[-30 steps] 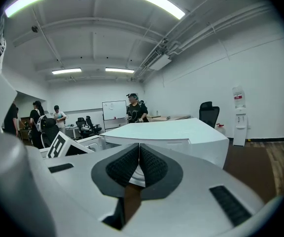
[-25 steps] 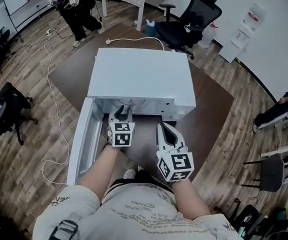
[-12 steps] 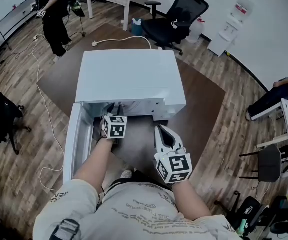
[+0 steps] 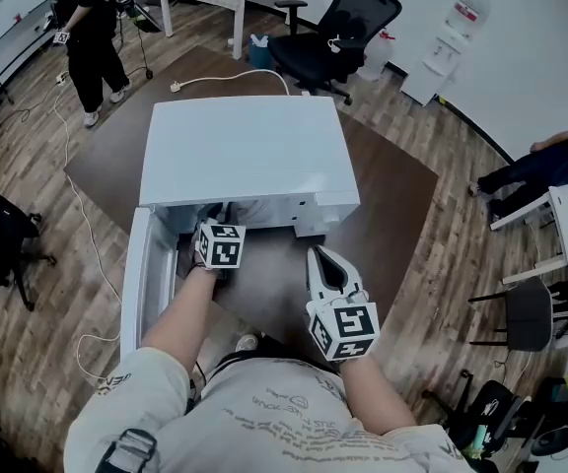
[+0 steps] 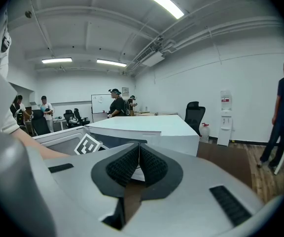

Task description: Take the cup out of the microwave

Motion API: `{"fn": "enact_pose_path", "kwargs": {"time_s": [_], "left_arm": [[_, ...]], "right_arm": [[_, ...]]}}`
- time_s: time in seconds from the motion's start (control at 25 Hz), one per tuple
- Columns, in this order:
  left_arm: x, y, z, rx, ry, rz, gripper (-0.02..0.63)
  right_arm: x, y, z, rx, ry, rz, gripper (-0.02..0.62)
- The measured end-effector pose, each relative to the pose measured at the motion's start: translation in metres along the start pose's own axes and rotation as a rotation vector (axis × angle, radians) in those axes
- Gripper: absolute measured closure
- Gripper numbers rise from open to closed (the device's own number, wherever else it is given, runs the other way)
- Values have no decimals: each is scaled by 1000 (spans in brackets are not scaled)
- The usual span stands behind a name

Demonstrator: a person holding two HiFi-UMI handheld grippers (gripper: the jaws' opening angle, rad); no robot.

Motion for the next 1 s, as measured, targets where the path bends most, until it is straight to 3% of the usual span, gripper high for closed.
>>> {"fn": "enact_pose_path", "kwargs": {"time_s": [0.44,0.8,1.0], "left_arm": [[-41,4,-5,-75,-199,96,540],[-76,6,-7,-105,-447,164,562],[-77,6,-9,-137,-449,172,568]], "right_arm": [[-7,-5,-2,12,-22,7,578],[-14,-10,-1,29,-41,15,578],[-14,-10,3,36,-50,2,578]]}}
Point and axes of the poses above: the fingertips, and each gripper's own axes: z forward along the fingers, x to its left, y out of its top, the point moved 3 cm from there along -z, backward along the fingers, and after that the axes turned 13 degrees about x, right-handed, at the moved point
